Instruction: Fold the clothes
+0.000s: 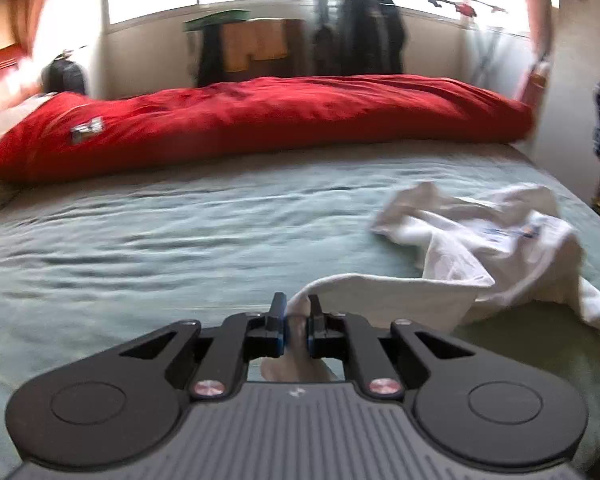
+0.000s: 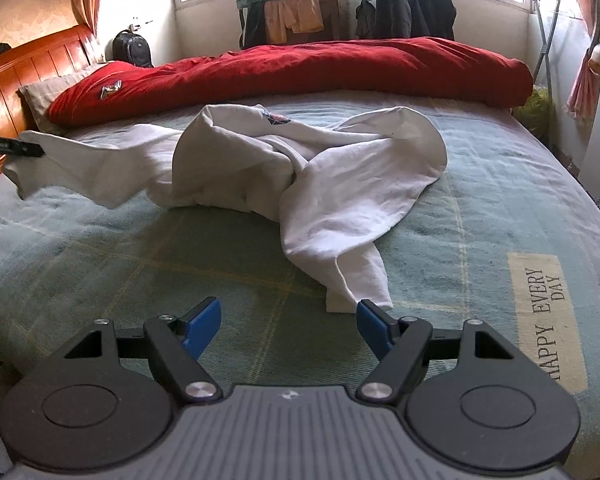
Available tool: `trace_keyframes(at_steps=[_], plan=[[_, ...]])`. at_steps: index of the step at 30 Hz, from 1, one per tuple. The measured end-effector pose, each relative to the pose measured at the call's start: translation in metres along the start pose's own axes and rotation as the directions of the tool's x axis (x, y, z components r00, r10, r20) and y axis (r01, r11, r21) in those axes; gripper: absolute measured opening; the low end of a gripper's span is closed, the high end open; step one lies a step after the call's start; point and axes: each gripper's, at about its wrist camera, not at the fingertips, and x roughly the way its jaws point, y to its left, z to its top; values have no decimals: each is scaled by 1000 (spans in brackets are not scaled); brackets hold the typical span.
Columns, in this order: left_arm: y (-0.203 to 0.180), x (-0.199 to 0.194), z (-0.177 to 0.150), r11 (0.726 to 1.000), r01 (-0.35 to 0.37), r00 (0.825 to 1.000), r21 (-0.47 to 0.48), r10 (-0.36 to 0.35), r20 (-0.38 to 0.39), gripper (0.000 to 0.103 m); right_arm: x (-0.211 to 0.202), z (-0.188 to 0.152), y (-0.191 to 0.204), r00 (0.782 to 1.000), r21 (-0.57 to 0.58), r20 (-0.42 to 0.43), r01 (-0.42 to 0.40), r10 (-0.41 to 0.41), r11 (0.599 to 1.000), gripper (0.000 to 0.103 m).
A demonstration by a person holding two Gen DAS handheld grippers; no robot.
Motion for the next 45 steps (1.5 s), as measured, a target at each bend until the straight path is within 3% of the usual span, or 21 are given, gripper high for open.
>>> trace_keyframes(at_steps=[7, 19, 28, 35, 41, 45], plan=[[66, 2, -2, 988, -91, 995, -123, 87, -40, 8, 9, 3, 4, 1000, -6, -17, 7, -7, 1000, 79], [152, 33, -5, 935, -230, 971, -269, 202, -125, 8, 28, 13, 12, 998, -22, -52, 41, -43, 999, 79], [177, 65, -7, 914, -316, 943, -253, 273, -192, 8, 44, 26, 9, 995, -18, -62, 83, -84, 996, 79], [195, 89, -9, 894, -380, 914, -237, 324, -243, 20, 57, 28, 5, 992, -6, -73, 101, -101, 995, 79], [190, 73, -15, 901, -368, 918, -229, 313, -244, 38, 67, 25, -15, 990, 7, -65, 123, -122, 992, 78], [175, 57, -19, 921, -338, 927, -194, 290, -237, 41, 76, 21, -25, 992, -8, -60, 108, -108, 994, 64]])
